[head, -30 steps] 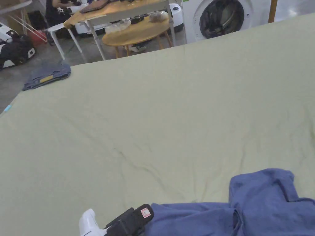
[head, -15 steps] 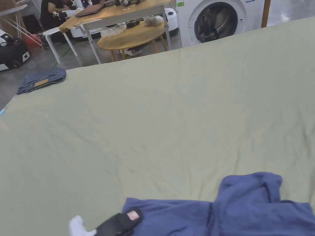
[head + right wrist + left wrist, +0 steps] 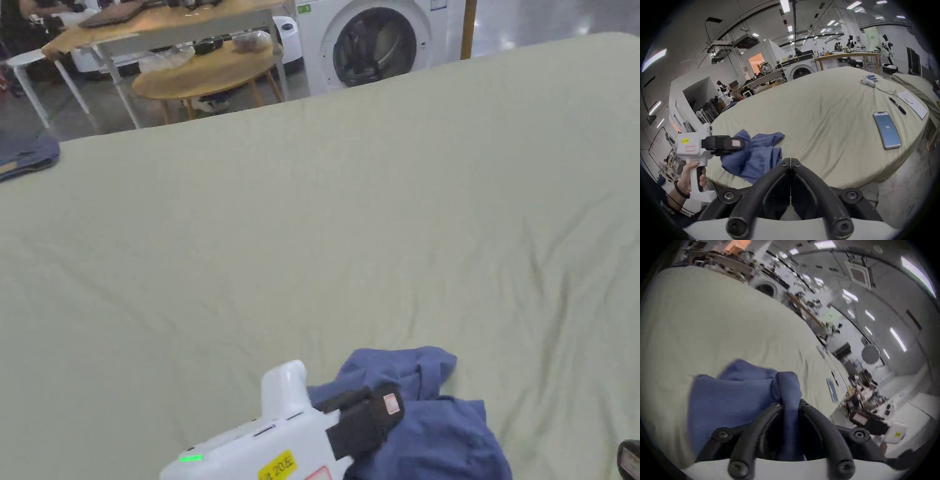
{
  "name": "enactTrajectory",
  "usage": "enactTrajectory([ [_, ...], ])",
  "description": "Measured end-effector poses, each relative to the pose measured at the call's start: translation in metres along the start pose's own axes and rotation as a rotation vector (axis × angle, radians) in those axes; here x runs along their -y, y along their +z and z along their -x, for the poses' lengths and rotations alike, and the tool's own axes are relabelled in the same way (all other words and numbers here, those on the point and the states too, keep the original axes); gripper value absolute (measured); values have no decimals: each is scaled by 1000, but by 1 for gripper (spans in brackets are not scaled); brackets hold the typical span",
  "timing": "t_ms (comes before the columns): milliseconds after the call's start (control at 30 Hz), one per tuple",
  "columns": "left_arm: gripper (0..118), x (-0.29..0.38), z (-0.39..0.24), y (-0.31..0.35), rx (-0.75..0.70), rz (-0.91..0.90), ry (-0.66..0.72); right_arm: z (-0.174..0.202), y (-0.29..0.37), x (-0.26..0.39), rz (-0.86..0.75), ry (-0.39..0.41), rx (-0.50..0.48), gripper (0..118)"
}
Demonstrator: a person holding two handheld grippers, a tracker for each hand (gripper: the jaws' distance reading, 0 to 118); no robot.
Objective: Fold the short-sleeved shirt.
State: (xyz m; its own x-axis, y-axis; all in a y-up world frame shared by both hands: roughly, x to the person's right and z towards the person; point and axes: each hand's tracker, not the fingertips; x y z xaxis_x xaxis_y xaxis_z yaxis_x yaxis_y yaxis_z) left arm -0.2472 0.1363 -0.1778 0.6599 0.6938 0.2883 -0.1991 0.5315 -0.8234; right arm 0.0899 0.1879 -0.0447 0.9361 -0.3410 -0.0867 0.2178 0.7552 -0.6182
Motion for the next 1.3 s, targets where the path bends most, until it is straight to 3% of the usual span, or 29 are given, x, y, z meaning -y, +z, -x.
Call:
enactTrajectory([
  [67, 38, 1, -3, -12, 13, 54, -30, -1, 1, 3, 10, 8, 15, 0],
  [133, 39, 0, -6, -5, 98, -19, -37, -4, 1, 7, 19, 0, 26, 0],
  [233, 39, -4, 19, 7, 366, -107, 150, -11, 0, 12, 28, -35, 29, 0],
  [267, 36, -2, 27, 9, 338, -126, 203, -12, 0, 12, 33, -42, 30, 0],
  [333, 0, 2, 36, 7, 177, -92, 228, -13, -1, 13, 44, -39, 39, 0],
  [400, 0, 11, 36, -3, 65, -16, 122, -12, -2, 13, 48, -27, 47, 0],
  [500, 0, 27, 25, -36, 158, 135, 100, -7, -6, 10, 57, -21, 33, 0],
  [567, 0, 30, 13, -58, 12, 224, -5, 0, -10, 7, 67, -16, 19, 0],
  [633, 0, 28, 6, -64, -21, 198, -91, 10, -16, 5, 79, -7, -6, 0],
  [667, 0, 25, 3, -64, 0, 190, -68, 13, -21, 5, 93, -5, -28, 0],
  [700, 2, 20, 3, -63, 1, 192, -60, 18, -28, 4, 118, 3, -60, 0],
  [867, 75, 5, -1, -14, 76, 60, -59, 38, -87, 1, 219, 85, -135, 0],
  [900, 80, 2, 1, 1, 64, 27, -69, 42, -102, -2, 239, 92, -134, 0],
  [1033, 80, -1, 34, 57, -48, -54, -16, 49, -155, -5, 466, 86, -28, 0],
  [1067, 80, -1, 49, 65, -74, -41, 33, 46, -163, 1, 474, 124, -21, 0],
  [1167, 80, 3, 73, 71, -165, -59, 154, 43, -158, 0, 433, 127, -44, 0],
  [1300, 80, 10, 84, 42, -14, 48, 230, 37, -153, 5, 414, 74, -60, 0],
])
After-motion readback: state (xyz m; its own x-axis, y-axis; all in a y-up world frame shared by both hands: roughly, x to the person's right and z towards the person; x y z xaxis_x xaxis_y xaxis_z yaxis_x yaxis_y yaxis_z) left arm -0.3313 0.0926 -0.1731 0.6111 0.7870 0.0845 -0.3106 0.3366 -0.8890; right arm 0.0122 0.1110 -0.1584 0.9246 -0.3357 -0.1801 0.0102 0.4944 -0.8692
